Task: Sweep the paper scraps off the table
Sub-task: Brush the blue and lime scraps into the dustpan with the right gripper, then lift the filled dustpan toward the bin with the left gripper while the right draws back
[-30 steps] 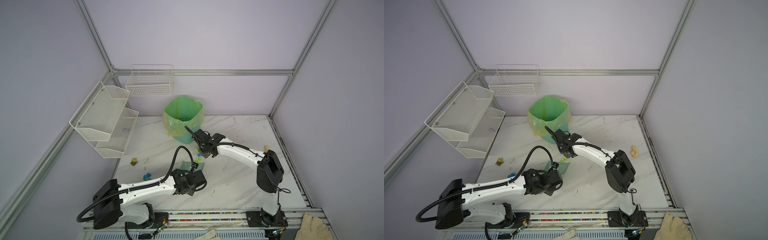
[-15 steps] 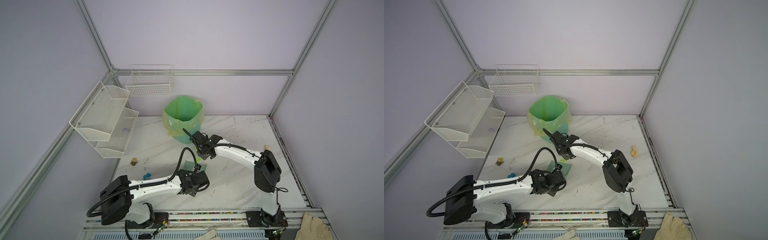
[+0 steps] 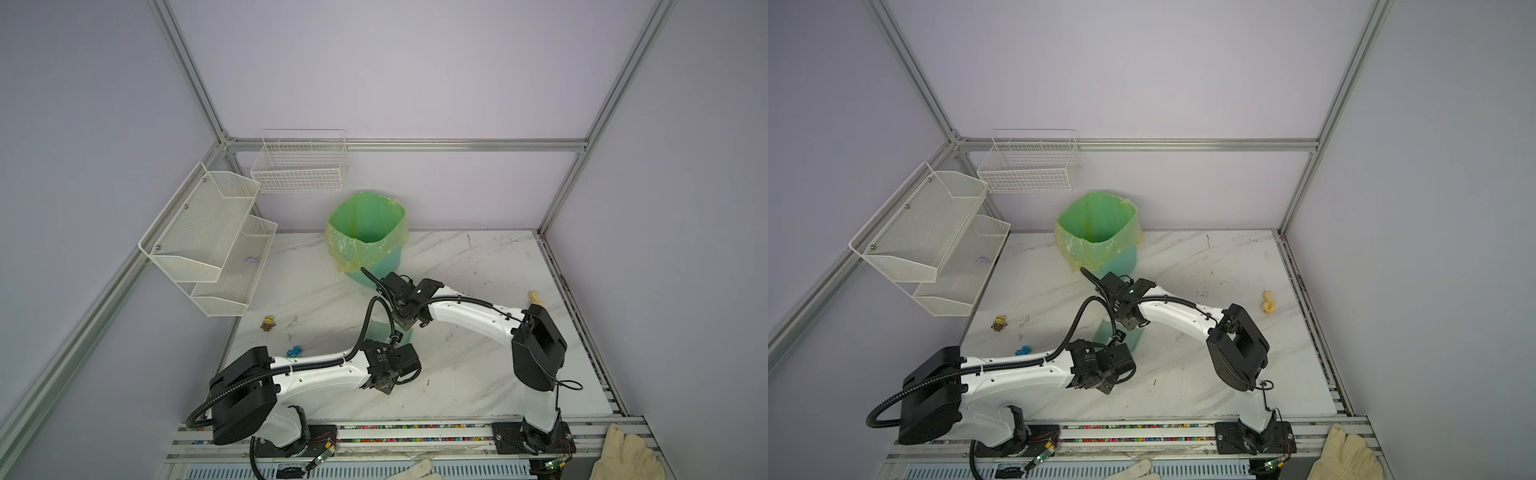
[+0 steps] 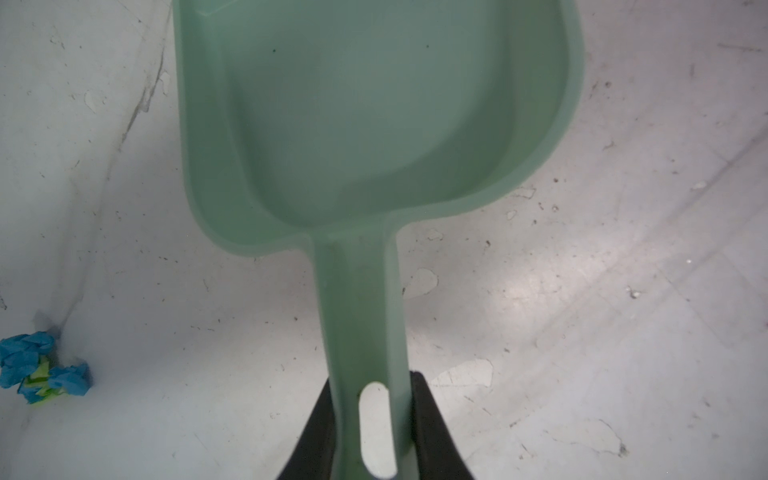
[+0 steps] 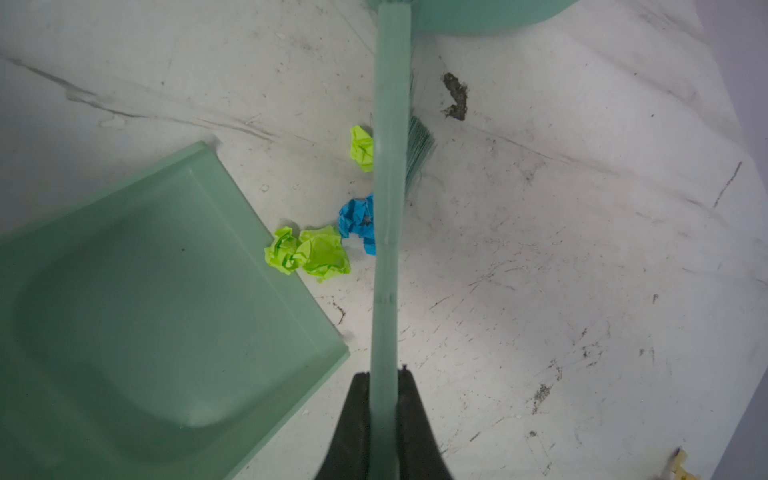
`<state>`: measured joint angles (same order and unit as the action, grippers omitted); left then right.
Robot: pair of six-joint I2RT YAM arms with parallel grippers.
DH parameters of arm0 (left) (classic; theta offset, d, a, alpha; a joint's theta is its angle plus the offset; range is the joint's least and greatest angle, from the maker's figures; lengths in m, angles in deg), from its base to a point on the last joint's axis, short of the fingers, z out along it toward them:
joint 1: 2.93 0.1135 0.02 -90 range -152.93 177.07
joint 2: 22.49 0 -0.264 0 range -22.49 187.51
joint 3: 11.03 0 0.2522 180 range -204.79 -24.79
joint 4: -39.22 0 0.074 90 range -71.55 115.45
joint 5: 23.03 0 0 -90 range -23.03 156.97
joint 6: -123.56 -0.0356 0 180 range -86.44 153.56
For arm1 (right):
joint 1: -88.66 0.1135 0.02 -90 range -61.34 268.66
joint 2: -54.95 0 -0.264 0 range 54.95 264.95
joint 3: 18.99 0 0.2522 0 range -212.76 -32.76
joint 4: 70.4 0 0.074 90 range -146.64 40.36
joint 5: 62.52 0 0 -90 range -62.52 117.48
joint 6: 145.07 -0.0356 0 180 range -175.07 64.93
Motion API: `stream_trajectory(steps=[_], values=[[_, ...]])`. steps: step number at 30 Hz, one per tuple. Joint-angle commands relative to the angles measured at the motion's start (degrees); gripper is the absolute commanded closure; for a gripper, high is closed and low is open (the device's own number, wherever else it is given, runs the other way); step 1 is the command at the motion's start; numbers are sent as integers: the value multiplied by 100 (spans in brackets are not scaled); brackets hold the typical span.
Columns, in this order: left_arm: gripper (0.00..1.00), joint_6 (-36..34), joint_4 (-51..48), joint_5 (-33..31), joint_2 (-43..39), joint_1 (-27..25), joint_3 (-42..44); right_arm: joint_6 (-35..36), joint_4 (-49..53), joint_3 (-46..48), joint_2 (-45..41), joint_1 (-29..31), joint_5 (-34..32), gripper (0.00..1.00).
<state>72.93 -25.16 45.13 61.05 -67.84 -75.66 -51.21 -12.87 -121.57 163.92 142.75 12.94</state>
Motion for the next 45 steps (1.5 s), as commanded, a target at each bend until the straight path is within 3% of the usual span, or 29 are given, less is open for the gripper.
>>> stream_trajectory(steps=[1, 10, 14, 18, 22, 28, 37, 45], values=[[100, 45, -26, -123, -130, 43, 64, -45, 353, 504, -283, 85, 1319, 100], [100, -17, -11, -162, -162, 57, 69, -524, 47, 1524, -1440, 85, 2826, 100], [100, -53, -22, -216, -133, 54, 92, -724, -9, 1665, -1893, 87, 2984, 100], [100, -14, -20, -277, -170, 57, 112, -1151, 84, 1539, -2114, 79, 2407, 100], [100, 104, -69, -352, -204, 50, 192, -1634, 69, 1482, -2292, -47, 1030, 100], [100, 370, -177, -483, -764, 55, 385, -1586, -232, 1523, -2425, -421, 1352, 100], [100, 497, -204, -619, -1137, 55, 362, -1850, -421, 1625, -2462, -682, 1019, 100], [100, 457, -306, -610, -1193, 51, 99, -2287, -975, 2050, -2642, -1582, 1118, 100]])
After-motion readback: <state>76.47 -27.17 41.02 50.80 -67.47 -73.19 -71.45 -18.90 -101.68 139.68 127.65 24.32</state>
